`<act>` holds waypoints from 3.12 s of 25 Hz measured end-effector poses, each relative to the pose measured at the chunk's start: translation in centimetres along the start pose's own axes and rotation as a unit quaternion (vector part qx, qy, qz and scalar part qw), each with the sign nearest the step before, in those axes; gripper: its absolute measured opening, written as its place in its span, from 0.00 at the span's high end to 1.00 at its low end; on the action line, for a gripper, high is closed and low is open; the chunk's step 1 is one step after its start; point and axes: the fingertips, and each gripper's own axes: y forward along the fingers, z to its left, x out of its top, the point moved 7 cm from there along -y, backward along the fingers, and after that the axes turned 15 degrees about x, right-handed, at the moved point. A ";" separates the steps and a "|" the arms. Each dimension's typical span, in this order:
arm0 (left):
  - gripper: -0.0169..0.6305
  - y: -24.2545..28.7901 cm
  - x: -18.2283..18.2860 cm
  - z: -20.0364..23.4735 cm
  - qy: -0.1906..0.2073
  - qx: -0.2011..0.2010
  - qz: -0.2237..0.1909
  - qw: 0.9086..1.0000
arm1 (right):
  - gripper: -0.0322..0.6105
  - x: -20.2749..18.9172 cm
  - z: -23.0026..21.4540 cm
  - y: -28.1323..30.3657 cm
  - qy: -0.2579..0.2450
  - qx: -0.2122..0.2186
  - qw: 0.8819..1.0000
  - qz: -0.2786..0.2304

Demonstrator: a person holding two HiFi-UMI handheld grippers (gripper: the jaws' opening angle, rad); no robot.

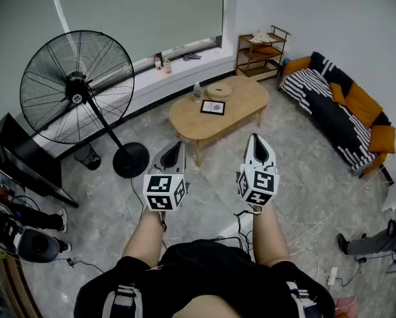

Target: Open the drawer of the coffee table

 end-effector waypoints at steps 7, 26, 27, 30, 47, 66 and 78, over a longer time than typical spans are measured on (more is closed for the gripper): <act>0.95 -0.1 0.1 -0.3 -0.002 -0.007 -0.001 1.000 | 0.92 -0.2 0.3 0.6 0.008 0.017 1.000 0.003; 0.95 3.0 -1.7 -5.4 -0.002 0.020 0.008 1.000 | 0.92 -1.1 -5.7 0.5 0.000 0.033 0.999 0.010; 0.95 3.2 -1.8 -5.7 -0.002 0.019 0.008 1.000 | 0.92 -1.1 -5.9 0.6 -0.002 0.033 0.999 0.011; 0.95 3.8 -2.2 -6.3 -0.010 0.012 0.009 1.000 | 0.92 -1.5 -6.7 0.8 -0.009 0.035 0.999 0.015; 0.95 14.7 -3.8 -7.1 -0.024 0.003 0.003 1.000 | 0.92 -4.2 -12.8 8.5 -0.022 0.022 0.999 0.015; 0.95 37.5 -2.5 -6.6 -0.030 0.023 0.025 0.999 | 0.92 -6.8 -23.7 29.1 -0.016 0.049 0.997 0.049; 0.95 52.4 -2.4 -5.6 -0.042 0.041 0.039 0.998 | 0.92 -9.2 -30.6 42.2 -0.010 0.061 0.996 0.071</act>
